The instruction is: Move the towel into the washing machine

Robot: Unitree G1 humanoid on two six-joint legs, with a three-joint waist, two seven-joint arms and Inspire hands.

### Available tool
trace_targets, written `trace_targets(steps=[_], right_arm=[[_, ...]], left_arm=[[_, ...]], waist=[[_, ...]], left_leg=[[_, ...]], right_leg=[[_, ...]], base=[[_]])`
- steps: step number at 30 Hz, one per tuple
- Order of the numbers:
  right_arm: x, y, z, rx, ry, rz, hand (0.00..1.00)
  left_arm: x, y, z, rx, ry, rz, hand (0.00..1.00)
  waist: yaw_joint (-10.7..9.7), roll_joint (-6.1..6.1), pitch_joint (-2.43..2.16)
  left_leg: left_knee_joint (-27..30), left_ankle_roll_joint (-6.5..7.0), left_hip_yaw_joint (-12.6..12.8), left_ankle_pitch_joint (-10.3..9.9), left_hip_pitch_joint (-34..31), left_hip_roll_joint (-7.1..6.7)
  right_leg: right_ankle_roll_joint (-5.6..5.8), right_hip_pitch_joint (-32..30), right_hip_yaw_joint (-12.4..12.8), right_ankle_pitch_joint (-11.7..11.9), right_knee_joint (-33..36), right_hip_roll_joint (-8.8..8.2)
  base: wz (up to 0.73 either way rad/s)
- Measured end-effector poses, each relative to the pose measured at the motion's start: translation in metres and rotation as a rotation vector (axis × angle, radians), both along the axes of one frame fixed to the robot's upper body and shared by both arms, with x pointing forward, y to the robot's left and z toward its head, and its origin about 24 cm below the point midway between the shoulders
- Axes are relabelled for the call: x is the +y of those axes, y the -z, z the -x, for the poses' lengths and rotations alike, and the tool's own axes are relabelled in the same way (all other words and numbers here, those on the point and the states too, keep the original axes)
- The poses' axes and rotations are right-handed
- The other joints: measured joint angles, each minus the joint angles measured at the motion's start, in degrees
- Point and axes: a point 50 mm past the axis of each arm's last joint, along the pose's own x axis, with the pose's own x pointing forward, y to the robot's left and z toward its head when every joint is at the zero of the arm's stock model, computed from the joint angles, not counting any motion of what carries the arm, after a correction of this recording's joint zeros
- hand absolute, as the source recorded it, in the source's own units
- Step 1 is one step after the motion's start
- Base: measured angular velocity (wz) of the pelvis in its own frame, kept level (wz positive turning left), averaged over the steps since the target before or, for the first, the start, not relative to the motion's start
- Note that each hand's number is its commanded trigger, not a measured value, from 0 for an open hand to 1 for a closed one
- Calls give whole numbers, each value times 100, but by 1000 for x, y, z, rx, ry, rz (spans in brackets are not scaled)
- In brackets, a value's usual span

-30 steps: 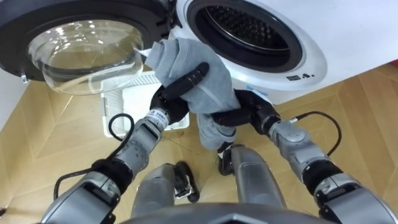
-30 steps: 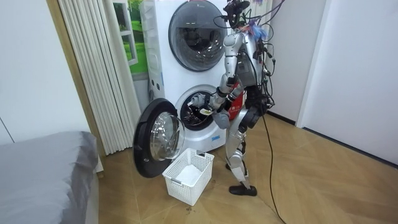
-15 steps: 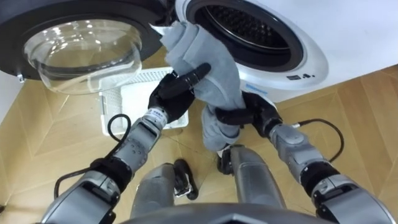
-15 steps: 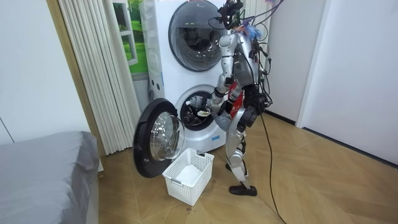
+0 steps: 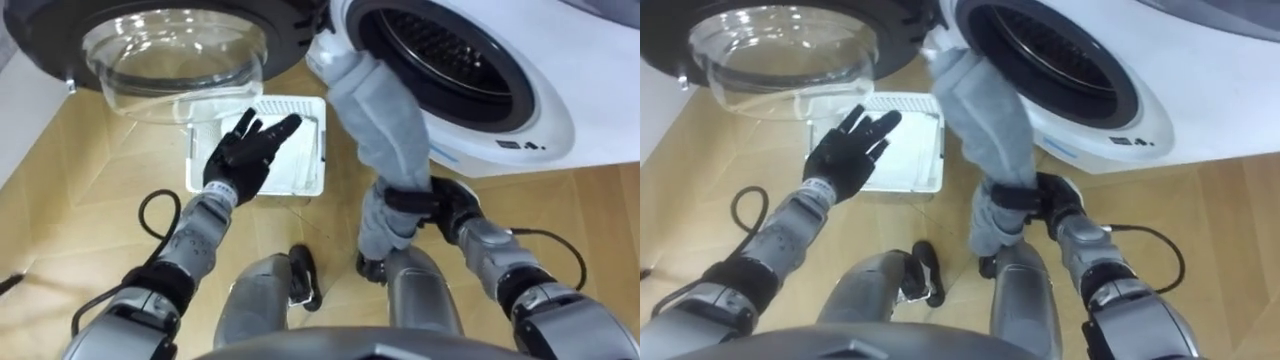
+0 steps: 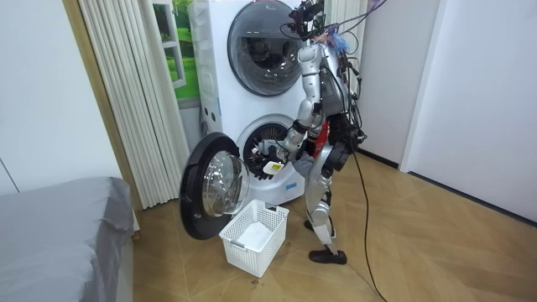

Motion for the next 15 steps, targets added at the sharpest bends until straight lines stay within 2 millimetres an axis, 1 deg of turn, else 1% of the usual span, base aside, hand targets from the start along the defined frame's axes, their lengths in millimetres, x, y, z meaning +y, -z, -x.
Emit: trace_targets(steps=[4,6,8,9,10,11,12,13,15], right_arm=[[-3,-1,-3,9,37,-12,100],[-5,-1,-2,19,70,-24,100],[-8,-1,-2,23,96,-33,100],[-9,-1,-2,25,107,-37,100],[-12,-1,-2,34,123,-40,100],[-15,-1,-1,45,142,-41,100],[-17,-2,-2,51,168,-54,100],[-19,-2,-2,53,184,-61,100],[-24,-4,-5,62,240,-89,100]], left_arm=[[0,7,7,50,16,-34,0],[1,10,11,75,29,-58,0],[-1,10,10,75,51,-76,0],[-2,10,10,77,61,-84,0],[-3,12,11,88,76,-95,0],[-3,13,12,99,82,-95,0],[-3,13,12,104,85,-94,0],[-3,13,12,107,88,-95,0],[-5,14,12,119,100,-92,0]], waist=[[5,-10,6],[-2,-8,5],[-2,-9,6],[19,-7,6],[95,-6,7],[131,-5,6],[144,-6,6],[152,-2,9],[239,18,13]], left_leg=[[52,18,-76,27,-87,-21],[106,4,-210,40,-162,-47],[122,6,-291,70,-233,-80],[139,8,-301,71,-249,-83],[194,15,-303,66,-265,-92],[232,19,-314,63,-286,-109],[239,22,-369,62,-318,-167],[263,24,-386,63,-343,-187],[342,36,-391,54,-408,-190]], right_leg=[[-17,-8,-83,10,4,-44],[-37,-9,-170,1,11,-72],[-45,-34,-262,-15,34,-122],[-43,-45,-268,-20,53,-128],[-36,-81,-255,-50,144,-144],[-32,-110,-259,-87,238,-186],[-25,-170,-280,-144,361,-254],[-26,-198,-294,-175,421,-295],[-41,-260,-310,-194,512,-319]], base=[[14],[21],[25],[15],[6],[17],[24],[23],[9]])
